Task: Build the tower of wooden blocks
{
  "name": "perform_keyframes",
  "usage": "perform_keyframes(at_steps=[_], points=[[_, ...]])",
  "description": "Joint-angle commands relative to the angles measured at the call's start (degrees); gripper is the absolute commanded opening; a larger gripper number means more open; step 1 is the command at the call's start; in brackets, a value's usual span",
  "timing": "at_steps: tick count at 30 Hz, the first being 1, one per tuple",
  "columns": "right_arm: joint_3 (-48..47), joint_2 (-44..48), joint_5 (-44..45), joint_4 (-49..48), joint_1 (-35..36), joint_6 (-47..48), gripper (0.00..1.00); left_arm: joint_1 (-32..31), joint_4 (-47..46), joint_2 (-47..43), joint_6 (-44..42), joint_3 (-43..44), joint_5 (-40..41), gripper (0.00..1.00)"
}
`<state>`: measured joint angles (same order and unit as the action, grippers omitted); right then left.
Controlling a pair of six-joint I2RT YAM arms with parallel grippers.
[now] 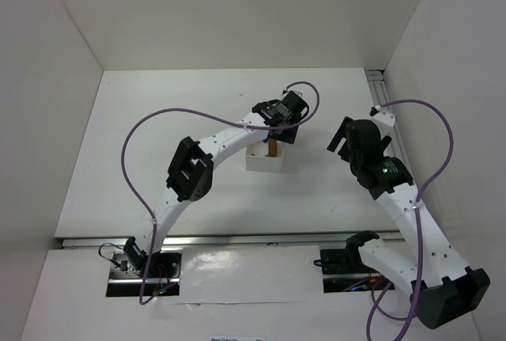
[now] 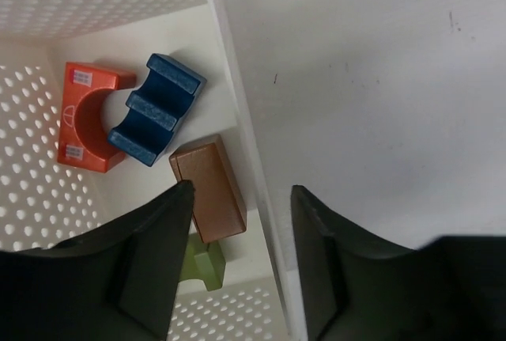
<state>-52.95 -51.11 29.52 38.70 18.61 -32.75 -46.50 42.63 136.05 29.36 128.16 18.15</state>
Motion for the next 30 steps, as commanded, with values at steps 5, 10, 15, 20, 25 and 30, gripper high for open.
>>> perform_keyframes(at_steps=[5,10,15,20,25,30], points=[[-1.5,1.3,0.2,1.9,0.3,0.8,0.83,-0.3,-1.0,0.2,2.0,0.9,0.8,0.47],[-1.5,1.3,-0.9,1.4,0.3,1.3,0.82,-0.3,-1.0,0.0,1.5,0.9,-0.5,0.17],[-2.0,1.3,-0.9,1.9,0.3,1.8,0.82,-0.3,-1.0,-5.2,1.5,-0.4,-5.6,0.0],[-3.7,3.0,-0.9,3.1,0.3,2.3,0.82,0.7,-5.2,-15.6,1.0,-6.1,-19.2,0.0],[-5.5,3.6,-0.9,4.4,0.3,2.3,0.82,8.1,-17.7,-22.3,7.4,-17.7,-41.1,0.0],[-6.1,4.9,-2.6,5.8,0.3,2.3,0.82,13.5,-35.8,-24.6,14.6,-30.7,-62.1,0.0]])
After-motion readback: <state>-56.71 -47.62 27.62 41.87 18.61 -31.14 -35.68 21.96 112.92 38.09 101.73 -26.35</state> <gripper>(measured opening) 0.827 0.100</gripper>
